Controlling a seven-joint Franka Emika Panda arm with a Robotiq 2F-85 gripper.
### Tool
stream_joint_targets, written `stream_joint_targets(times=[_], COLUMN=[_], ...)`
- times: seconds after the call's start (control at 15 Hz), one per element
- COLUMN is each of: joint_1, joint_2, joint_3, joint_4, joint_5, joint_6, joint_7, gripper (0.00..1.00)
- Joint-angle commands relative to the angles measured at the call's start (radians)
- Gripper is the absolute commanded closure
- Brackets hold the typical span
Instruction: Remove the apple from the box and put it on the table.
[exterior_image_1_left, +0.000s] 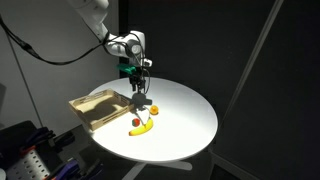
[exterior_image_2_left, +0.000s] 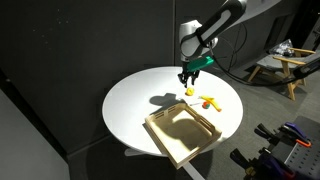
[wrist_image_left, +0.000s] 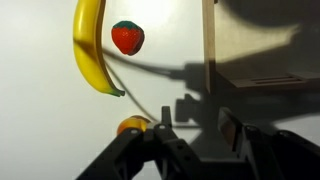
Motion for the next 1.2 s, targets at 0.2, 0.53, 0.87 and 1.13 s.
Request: stream_joint_targets(times=[0.2, 0.53, 0.87, 1.13], joint_1=[0.000, 0.005, 0.002, -0.010], joint_2=[-0.052, -0.100, -0.176, -0.240], joint_3=[0.031, 0.046, 0.056, 0.077], joint_4=[-0.062, -0.094, -0.144, -0.181], joint_5=[0.027, 0.025, 0.028, 0.059], joint_6=[0.018, -0.003, -0.034, -0.077], joint_7=[-0.048, -0.062, -0.078, -0.132], gripper=[0.10, 0.00, 0.00, 0.00])
